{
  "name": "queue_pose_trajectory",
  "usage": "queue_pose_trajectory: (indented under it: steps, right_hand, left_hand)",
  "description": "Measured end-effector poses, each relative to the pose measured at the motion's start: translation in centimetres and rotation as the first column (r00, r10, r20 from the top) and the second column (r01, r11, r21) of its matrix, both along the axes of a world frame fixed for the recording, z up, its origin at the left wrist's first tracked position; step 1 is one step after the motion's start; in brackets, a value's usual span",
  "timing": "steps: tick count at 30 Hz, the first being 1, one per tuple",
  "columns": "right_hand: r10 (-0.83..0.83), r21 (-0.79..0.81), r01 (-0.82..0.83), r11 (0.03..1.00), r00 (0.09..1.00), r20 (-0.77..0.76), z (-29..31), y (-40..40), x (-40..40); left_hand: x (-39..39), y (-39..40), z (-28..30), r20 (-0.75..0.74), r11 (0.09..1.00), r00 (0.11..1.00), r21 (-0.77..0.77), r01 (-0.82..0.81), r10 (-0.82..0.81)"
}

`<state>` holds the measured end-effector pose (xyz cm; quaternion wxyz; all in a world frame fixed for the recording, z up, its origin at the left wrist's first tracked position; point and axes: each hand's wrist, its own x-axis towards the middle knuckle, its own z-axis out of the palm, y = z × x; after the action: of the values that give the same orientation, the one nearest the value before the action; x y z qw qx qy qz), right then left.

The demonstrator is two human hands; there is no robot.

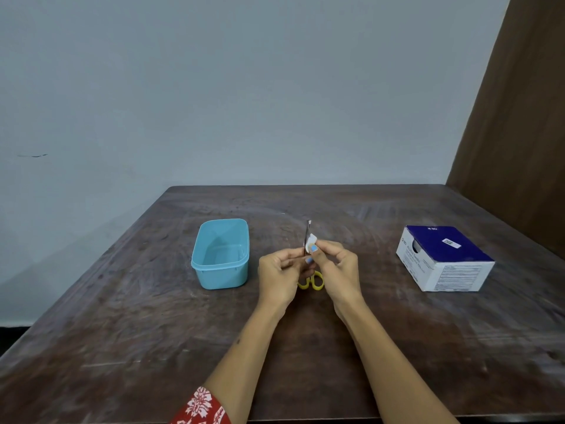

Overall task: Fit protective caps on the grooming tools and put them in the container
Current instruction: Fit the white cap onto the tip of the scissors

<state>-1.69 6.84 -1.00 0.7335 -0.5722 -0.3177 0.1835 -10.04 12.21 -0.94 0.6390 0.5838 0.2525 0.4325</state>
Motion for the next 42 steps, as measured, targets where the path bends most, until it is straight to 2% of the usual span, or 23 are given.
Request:
queue_pose_trajectory:
  steps: [6, 13, 16, 20, 25, 30, 34, 36, 42]
  right_hand:
    - [-0.058, -0.016, 0.058, 0.998, 0.998, 0.015, -0.04, -0.02, 0.40]
    - [0.032, -0.023, -0.033, 0.999, 0.999, -0.024, -0.11, -0.08, 0.32]
    - [0.037, -0.039, -0.037, 0.999, 0.999, 0.004, 0.09, -0.16, 0.29]
    - [-0.032, -0.057, 0.036, 0.998, 0.998, 0.061, 0.30, -0.20, 0.49]
    - [0.042, -0.108, -0.026, 0.994, 0.988, 0.147, 0.21, -0.25, 0.11]
    - [-0.080, -0.052, 0.091, 0.995, 0.980, 0.181, 0.42, -0.36, 0.24]
    - [-0.004, -0.104, 0.024, 0.994, 0.983, 0.185, 0.15, -0.32, 0.09]
    - [-0.013, -0.127, 0.041, 0.991, 0.977, 0.212, 0.05, -0.25, 0.08]
    - [-0.103, -0.012, 0.106, 0.994, 0.982, 0.159, 0.01, -0.34, 0.13]
  left_hand:
    - [0.12, 0.11, -0.04, -0.029, 1.000, 0.999, 0.005, -0.015, 0.015]
    - [-0.09, 0.19, -0.02, -0.034, 1.000, 0.999, 0.027, -0.008, 0.008]
    - [-0.12, 0.24, -0.02, -0.047, 1.000, 0.999, 0.011, 0.026, -0.026]
    - [-0.14, 0.12, 0.03, -0.070, 0.996, 0.993, -0.021, 0.091, -0.092]
    - [-0.29, 0.18, 0.13, -0.043, 0.999, 0.998, -0.001, 0.041, -0.041]
    - [-0.19, 0.04, 0.20, -0.092, 0.993, 0.989, -0.023, 0.113, -0.115]
    - [-0.36, 0.14, 0.20, -0.098, 0.998, 0.993, 0.011, 0.067, -0.065]
    - [-0.41, 0.17, 0.28, -0.104, 0.998, 0.992, 0.002, 0.066, -0.065]
    - [-0.16, 0.08, 0.15, -0.120, 0.997, 0.990, 0.023, 0.080, -0.077]
